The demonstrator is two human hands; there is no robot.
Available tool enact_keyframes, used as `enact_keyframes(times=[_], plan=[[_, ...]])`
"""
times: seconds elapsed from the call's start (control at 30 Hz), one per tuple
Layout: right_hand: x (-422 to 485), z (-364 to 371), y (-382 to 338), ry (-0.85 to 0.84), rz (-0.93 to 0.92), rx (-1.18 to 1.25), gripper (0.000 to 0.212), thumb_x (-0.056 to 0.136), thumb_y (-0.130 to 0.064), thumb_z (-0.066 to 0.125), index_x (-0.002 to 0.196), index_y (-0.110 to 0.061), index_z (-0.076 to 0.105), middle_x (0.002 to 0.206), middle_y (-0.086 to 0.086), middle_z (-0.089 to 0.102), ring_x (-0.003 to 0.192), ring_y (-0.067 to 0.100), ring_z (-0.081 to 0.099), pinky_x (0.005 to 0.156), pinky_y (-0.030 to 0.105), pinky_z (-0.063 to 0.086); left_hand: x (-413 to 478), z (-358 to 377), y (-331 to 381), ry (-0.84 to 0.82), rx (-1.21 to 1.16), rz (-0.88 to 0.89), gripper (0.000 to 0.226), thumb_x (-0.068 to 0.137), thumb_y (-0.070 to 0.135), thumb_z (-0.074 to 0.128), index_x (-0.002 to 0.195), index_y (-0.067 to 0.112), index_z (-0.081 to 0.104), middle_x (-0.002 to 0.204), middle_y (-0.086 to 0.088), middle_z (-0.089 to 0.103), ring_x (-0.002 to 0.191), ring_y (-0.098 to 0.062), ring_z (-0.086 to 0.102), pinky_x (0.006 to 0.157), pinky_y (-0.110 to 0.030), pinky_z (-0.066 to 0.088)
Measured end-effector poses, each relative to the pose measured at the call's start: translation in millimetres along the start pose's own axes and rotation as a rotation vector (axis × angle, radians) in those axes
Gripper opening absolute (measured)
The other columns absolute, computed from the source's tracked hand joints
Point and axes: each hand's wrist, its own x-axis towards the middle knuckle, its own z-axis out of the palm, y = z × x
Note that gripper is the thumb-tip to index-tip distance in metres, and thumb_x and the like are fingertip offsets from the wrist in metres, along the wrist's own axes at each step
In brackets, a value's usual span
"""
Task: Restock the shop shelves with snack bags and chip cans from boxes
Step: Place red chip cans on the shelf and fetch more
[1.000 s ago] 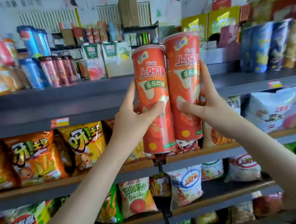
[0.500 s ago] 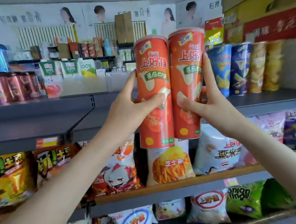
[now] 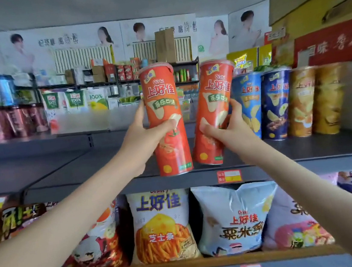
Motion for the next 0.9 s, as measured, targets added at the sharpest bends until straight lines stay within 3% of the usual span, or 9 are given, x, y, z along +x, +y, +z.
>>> enact_keyframes(times=[0.07, 0.13, 0.23, 0.3, 0.43, 0.6, 0.67, 0.77, 0.9], plan=[[17, 5, 10, -0.036, 0.019, 0.034, 0.082, 0.082, -0.026, 0.076, 0.141, -0.023, 0.018, 0.117, -0.006, 0.06, 0.104, 0.011, 0.064, 0.096, 0.042, 0.052, 14, -1, -2, 0.011, 0.003, -0.001, 0.066, 0.082, 0.021, 0.076, 0.127, 0.053, 0.038, 0.108, 0.017, 0.068, 0.096, -0.009, 0.068, 0.074, -0.033, 0.052], [32, 9, 19, -0.082, 0.01, 0.03, 0.08, 0.085, -0.019, 0.073, 0.139, -0.024, 0.014, 0.115, -0.009, 0.057, 0.104, 0.009, 0.062, 0.097, 0.04, 0.051, 29, -3, -6, 0.015, 0.011, 0.001, 0.067, 0.082, 0.021, 0.075, 0.125, 0.054, 0.036, 0.109, 0.017, 0.067, 0.098, -0.011, 0.067, 0.077, -0.035, 0.052], [57, 12, 33, -0.157, -0.053, -0.071, 0.093, 0.088, -0.006, 0.067, 0.146, -0.026, -0.004, 0.115, -0.015, 0.049, 0.1, 0.0, 0.058, 0.084, 0.018, 0.05, 54, -5, -16, 0.017, 0.038, 0.012, 0.069, 0.083, 0.024, 0.076, 0.126, 0.057, 0.033, 0.11, 0.018, 0.066, 0.099, -0.011, 0.067, 0.078, -0.034, 0.052], [73, 12, 44, -0.181, -0.083, -0.164, 0.099, 0.088, -0.002, 0.065, 0.147, -0.023, -0.011, 0.12, -0.013, 0.047, 0.103, 0.001, 0.056, 0.083, 0.012, 0.048, 73, -6, -25, 0.004, 0.048, 0.011, 0.074, 0.083, 0.025, 0.076, 0.13, 0.057, 0.029, 0.11, 0.019, 0.063, 0.101, -0.011, 0.065, 0.081, -0.036, 0.051], [106, 9, 65, -0.153, -0.049, -0.283, 0.105, 0.089, -0.006, 0.066, 0.148, -0.021, -0.019, 0.132, 0.0, 0.043, 0.116, 0.013, 0.052, 0.099, 0.031, 0.043, 111, -5, -45, -0.061, 0.071, 0.028, 0.088, 0.082, 0.027, 0.076, 0.146, 0.052, 0.021, 0.117, 0.019, 0.061, 0.106, -0.013, 0.063, 0.093, -0.048, 0.051], [133, -4, 97, -0.033, 0.005, -0.376, 0.112, 0.087, -0.02, 0.069, 0.146, -0.033, -0.025, 0.145, 0.009, 0.033, 0.128, 0.023, 0.044, 0.108, 0.05, 0.039, 149, 5, -71, -0.135, 0.082, 0.072, 0.092, 0.082, 0.026, 0.077, 0.149, 0.049, 0.019, 0.124, 0.017, 0.06, 0.109, -0.01, 0.062, 0.098, -0.047, 0.049], [137, -5, 103, 0.013, 0.038, -0.395, 0.113, 0.086, -0.023, 0.07, 0.146, -0.037, -0.025, 0.143, 0.009, 0.032, 0.127, 0.023, 0.044, 0.108, 0.05, 0.039, 158, 13, -81, -0.143, 0.08, 0.082, 0.092, 0.081, 0.028, 0.078, 0.148, 0.05, 0.019, 0.125, 0.017, 0.061, 0.11, -0.01, 0.062, 0.098, -0.047, 0.05], [134, -3, 103, 0.116, 0.015, -0.509, 0.115, 0.083, -0.022, 0.074, 0.149, -0.035, -0.019, 0.135, 0.008, 0.035, 0.115, 0.019, 0.045, 0.106, 0.04, 0.037, 166, 24, -92, -0.144, 0.084, 0.089, 0.093, 0.08, 0.032, 0.078, 0.149, 0.051, 0.018, 0.129, 0.018, 0.059, 0.114, -0.008, 0.06, 0.101, -0.045, 0.048], [122, 0, 104, 0.082, -0.09, -0.861, 0.122, 0.078, -0.025, 0.078, 0.141, -0.048, -0.025, 0.153, 0.01, 0.008, 0.129, 0.042, 0.036, 0.104, 0.051, 0.039, 172, 32, -99, -0.161, 0.112, 0.094, 0.097, 0.081, 0.036, 0.075, 0.15, 0.052, 0.008, 0.138, 0.016, 0.052, 0.12, -0.01, 0.056, 0.103, -0.046, 0.046]])
